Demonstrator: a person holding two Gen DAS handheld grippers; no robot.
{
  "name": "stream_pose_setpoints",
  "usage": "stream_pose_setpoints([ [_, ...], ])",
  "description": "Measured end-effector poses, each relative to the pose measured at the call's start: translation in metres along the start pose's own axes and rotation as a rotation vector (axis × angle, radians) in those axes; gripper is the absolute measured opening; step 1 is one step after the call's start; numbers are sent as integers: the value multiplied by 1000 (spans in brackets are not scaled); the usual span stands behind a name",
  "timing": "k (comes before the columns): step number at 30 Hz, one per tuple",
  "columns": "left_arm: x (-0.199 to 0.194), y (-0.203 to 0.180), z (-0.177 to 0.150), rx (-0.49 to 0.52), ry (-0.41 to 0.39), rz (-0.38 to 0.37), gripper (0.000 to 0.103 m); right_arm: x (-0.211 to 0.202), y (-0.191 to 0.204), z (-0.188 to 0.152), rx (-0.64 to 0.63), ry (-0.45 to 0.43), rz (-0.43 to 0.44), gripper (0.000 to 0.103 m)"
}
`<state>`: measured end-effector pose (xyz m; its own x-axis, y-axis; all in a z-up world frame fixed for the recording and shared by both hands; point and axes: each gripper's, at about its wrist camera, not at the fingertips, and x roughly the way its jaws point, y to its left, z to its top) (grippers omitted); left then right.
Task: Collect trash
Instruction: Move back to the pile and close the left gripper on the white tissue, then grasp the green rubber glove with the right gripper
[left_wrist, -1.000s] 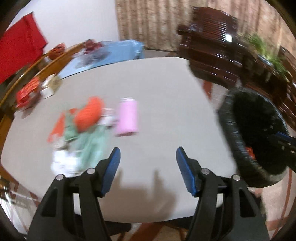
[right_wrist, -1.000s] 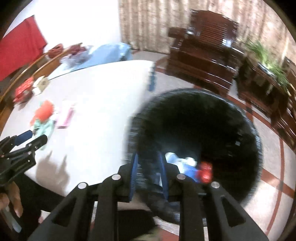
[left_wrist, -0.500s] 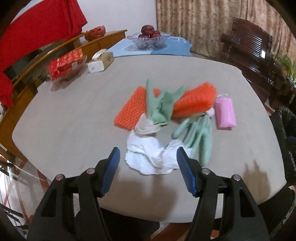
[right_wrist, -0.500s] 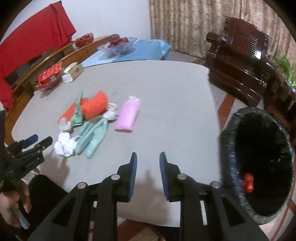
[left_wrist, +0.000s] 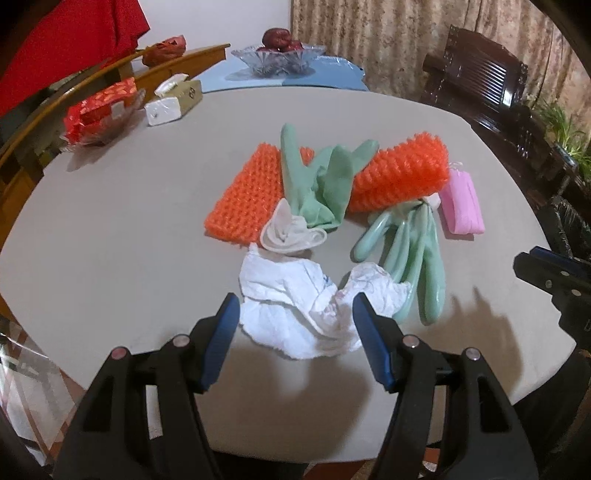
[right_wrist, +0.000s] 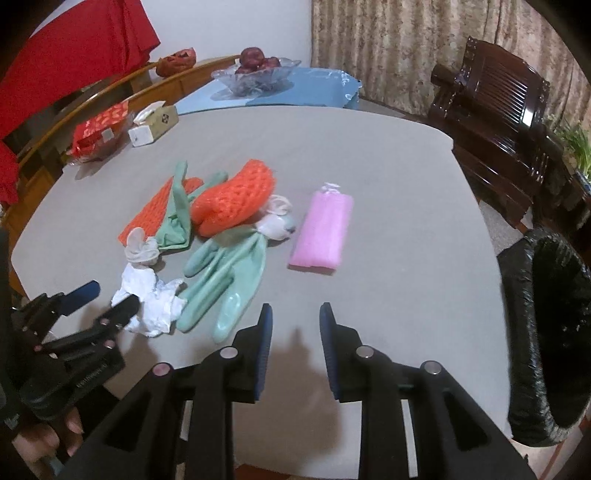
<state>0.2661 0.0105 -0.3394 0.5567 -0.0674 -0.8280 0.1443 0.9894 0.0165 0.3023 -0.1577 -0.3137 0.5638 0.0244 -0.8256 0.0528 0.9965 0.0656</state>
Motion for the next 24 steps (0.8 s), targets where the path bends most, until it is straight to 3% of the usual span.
stream_pose_setpoints([
  [6, 30, 1, 1, 34, 47, -6, 60, 20, 15, 5, 5, 16, 6, 26],
  [8, 30, 4, 1, 25, 41, -58, 38, 26, 21, 7, 2, 21, 4, 26],
  [10, 25, 0, 2, 54, 21, -82, 4, 29, 24, 7, 3, 24, 4, 26],
  [16, 3, 7, -1, 55, -55, -53, 2, 41, 39, 8, 2, 36, 5, 27],
  [24, -2, 35, -1, -10, -77, -19, 1, 45, 53, 10, 8, 35, -5, 27],
])
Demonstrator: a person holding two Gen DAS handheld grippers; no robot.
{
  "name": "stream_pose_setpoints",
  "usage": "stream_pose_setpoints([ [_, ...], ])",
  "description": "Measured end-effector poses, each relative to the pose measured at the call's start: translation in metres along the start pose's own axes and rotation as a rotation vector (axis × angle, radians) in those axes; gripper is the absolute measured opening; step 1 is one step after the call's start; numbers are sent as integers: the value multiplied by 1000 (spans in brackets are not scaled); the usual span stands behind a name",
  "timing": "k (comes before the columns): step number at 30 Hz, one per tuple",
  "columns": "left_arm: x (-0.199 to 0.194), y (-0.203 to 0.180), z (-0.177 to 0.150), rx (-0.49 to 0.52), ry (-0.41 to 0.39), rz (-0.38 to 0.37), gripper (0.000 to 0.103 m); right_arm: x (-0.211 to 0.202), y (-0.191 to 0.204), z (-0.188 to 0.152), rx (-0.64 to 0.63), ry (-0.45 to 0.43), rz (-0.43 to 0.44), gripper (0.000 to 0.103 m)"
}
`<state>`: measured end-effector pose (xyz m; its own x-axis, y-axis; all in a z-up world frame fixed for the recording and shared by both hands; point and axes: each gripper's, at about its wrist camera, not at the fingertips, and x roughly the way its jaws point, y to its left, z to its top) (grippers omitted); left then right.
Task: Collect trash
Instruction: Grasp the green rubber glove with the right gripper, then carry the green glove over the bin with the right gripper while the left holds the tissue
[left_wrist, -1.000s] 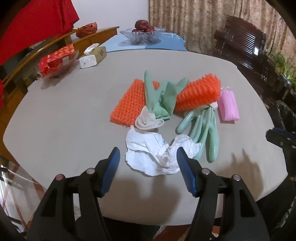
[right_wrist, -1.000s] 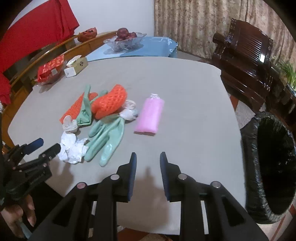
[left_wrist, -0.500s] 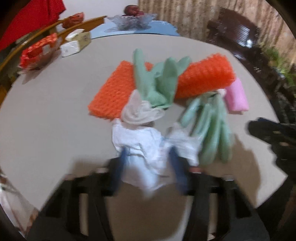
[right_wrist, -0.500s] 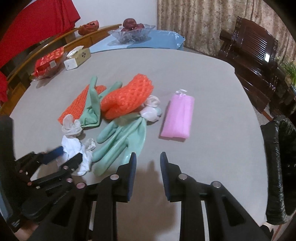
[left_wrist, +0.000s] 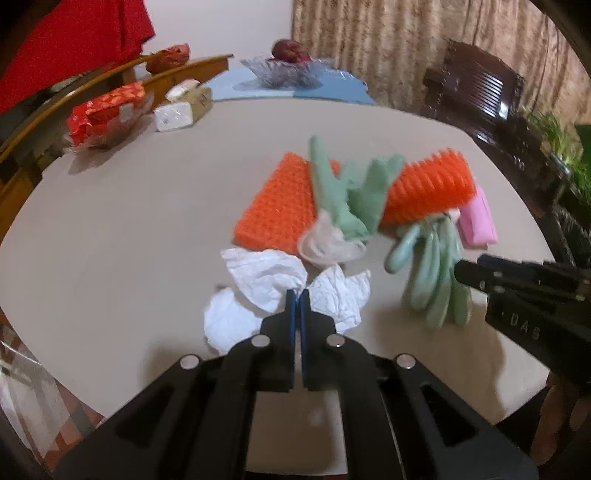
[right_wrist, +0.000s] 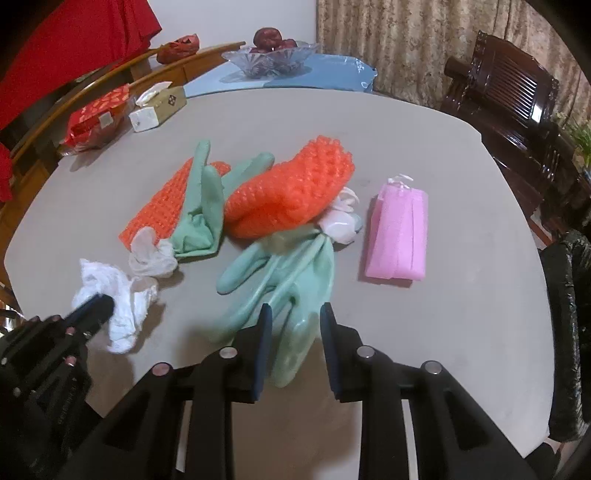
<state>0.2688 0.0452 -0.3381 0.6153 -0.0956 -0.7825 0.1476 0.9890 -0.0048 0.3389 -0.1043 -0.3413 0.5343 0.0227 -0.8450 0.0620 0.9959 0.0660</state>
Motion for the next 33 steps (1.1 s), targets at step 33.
stream_pose_setpoints([
  [33, -38, 9, 2, -25, -28, 38, 1, -52, -13, -7, 26, -85, 22, 3],
])
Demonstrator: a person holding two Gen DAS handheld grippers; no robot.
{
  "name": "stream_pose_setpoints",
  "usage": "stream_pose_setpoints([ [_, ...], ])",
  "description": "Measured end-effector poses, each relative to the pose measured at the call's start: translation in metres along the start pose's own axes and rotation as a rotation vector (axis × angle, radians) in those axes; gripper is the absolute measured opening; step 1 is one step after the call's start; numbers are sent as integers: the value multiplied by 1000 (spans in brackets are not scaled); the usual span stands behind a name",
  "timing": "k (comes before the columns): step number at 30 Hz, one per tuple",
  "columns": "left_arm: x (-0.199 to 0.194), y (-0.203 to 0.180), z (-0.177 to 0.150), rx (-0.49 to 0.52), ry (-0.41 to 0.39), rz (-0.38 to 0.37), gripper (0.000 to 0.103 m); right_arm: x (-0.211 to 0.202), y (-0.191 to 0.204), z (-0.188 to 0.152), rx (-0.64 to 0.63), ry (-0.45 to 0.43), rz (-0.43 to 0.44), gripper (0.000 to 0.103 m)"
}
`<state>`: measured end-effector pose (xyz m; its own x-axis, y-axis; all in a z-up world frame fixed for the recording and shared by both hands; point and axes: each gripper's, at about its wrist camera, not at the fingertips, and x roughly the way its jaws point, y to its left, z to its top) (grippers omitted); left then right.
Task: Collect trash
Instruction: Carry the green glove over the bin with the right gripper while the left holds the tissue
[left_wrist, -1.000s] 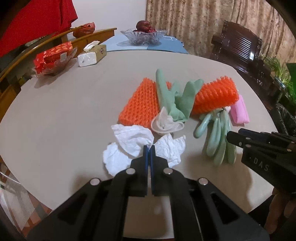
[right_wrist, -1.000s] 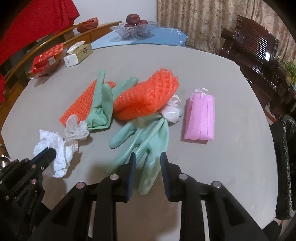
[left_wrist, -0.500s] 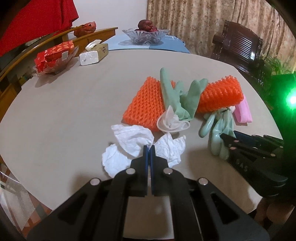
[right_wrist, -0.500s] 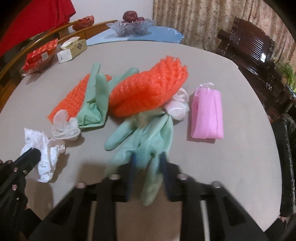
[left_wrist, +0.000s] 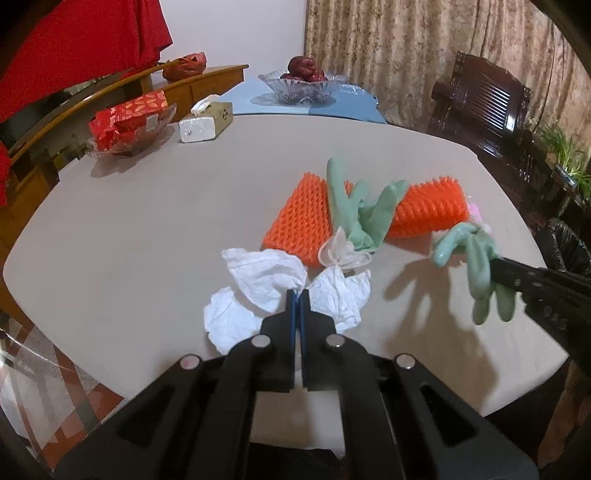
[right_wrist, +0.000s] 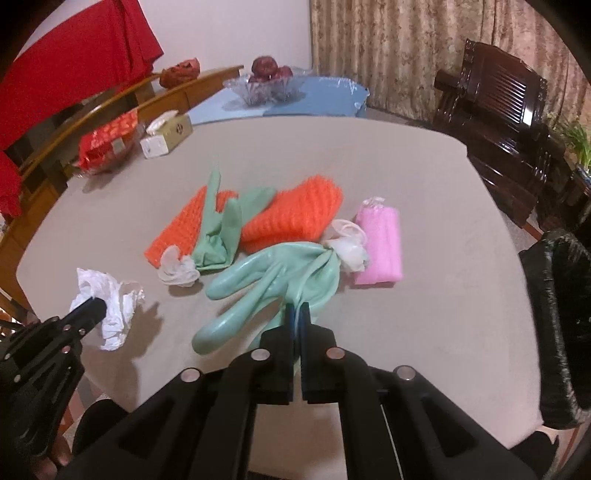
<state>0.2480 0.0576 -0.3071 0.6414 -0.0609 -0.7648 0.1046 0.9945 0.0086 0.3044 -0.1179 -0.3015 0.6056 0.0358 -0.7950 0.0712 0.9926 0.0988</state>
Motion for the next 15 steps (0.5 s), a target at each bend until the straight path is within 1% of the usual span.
stream_pose_setpoints([
  [7, -17, -18, 1, 11, -5, 6, 1, -31, -24, 1, 3, -42, -11, 3],
  [15, -32, -52, 3, 44, -12, -6, 1, -54, -58, 2, 23, -71, -34, 3],
])
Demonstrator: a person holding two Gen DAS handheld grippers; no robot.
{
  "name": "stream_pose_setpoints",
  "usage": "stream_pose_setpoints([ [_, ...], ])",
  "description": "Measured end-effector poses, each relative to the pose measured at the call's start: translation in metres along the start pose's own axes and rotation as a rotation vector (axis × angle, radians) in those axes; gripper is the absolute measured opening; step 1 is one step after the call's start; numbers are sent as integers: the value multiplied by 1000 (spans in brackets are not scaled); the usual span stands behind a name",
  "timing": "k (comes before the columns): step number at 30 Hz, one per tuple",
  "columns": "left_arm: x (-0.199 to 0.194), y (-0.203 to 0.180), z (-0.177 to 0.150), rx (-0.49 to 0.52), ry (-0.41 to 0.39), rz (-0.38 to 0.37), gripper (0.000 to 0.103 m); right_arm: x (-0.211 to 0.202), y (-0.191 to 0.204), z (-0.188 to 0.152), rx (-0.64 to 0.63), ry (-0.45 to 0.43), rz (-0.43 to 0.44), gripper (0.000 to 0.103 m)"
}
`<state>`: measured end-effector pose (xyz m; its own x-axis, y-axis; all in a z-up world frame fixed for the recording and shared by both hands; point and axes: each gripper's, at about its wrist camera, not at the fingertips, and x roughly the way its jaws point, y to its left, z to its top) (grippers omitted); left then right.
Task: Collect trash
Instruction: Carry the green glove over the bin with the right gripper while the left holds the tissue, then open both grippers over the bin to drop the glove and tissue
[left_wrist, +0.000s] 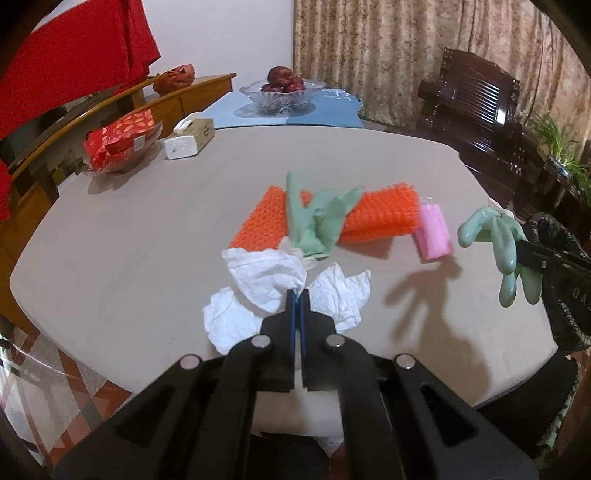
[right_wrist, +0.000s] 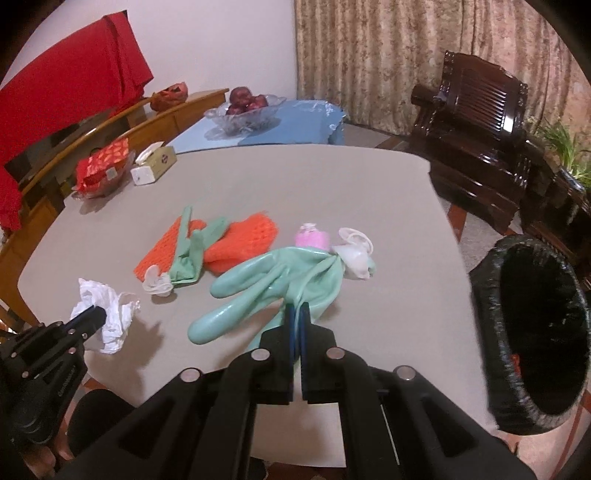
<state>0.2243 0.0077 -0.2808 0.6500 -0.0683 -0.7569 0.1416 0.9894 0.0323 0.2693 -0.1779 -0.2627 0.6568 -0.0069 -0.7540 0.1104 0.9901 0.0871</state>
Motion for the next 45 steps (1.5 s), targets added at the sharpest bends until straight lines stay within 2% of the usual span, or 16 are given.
stream_pose_setpoints([
  [14, -12, -77, 16, 40, -14, -35, 1, -28, -84, -8, 45, -22, -78, 3],
  [37, -14, -274, 25, 157, -8, -203, 1, -65, -244, -28, 136, -32, -227, 3],
  [45, -1, -362, 17, 227, 47, -291, 1, -58, -306, -43, 194, 4, -268, 3],
])
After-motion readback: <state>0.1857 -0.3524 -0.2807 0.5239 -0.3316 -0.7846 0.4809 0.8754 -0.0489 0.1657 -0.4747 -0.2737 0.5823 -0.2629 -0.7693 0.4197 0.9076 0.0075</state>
